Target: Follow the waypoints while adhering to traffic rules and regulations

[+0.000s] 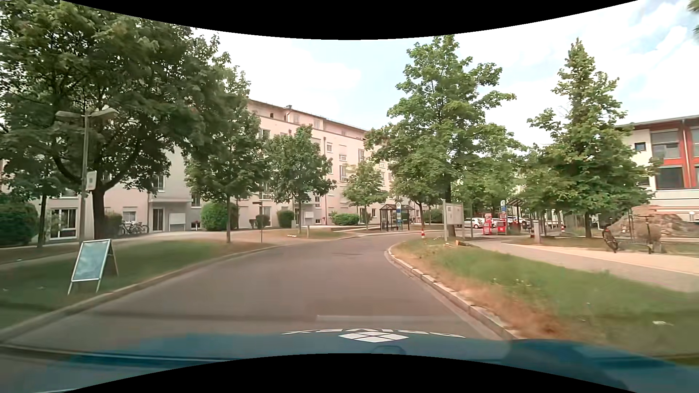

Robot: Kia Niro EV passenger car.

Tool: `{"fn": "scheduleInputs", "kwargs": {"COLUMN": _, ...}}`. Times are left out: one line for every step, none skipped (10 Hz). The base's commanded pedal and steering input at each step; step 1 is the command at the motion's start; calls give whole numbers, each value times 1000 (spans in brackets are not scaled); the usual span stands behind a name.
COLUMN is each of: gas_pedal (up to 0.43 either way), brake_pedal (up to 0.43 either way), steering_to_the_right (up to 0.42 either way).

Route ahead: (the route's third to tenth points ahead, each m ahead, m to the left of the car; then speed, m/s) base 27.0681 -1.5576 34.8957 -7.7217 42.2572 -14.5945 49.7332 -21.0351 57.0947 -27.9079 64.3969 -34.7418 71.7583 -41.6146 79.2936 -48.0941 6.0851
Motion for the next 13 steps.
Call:
{"fn": "scheduleInputs", "kwargs": {"gas_pedal": 157, "brake_pedal": 0, "steering_to_the_right": -87}}
{"fn": "scheduleInputs", "kwargs": {"gas_pedal": 157, "brake_pedal": 0, "steering_to_the_right": -77}}
{"fn": "scheduleInputs", "kwargs": {"gas_pedal": 157, "brake_pedal": 0, "steering_to_the_right": -68}}
{"fn": "scheduleInputs", "kwargs": {"gas_pedal": 157, "brake_pedal": 0, "steering_to_the_right": -55}}
{"fn": "scheduleInputs", "kwargs": {"gas_pedal": 157, "brake_pedal": 0, "steering_to_the_right": -44}}
{"fn": "scheduleInputs", "kwargs": {"gas_pedal": 150, "brake_pedal": 0, "steering_to_the_right": -30}}
{"fn": "scheduleInputs", "kwargs": {"gas_pedal": 150, "brake_pedal": 0, "steering_to_the_right": -18}}
{"fn": "scheduleInputs", "kwargs": {"gas_pedal": 150, "brake_pedal": 0, "steering_to_the_right": -5}}
{"fn": "scheduleInputs", "kwargs": {"gas_pedal": 150, "brake_pedal": 0, "steering_to_the_right": 4}}
{"fn": "scheduleInputs", "kwargs": {"gas_pedal": 150, "brake_pedal": 0, "steering_to_the_right": 10}}
{"fn": "scheduleInputs", "kwargs": {"gas_pedal": 150, "brake_pedal": 0, "steering_to_the_right": 17}}
{"fn": "scheduleInputs", "kwargs": {"gas_pedal": 138, "brake_pedal": 0, "steering_to_the_right": 23}}
{"fn": "scheduleInputs", "kwargs": {"gas_pedal": 138, "brake_pedal": 0, "steering_to_the_right": 29}}
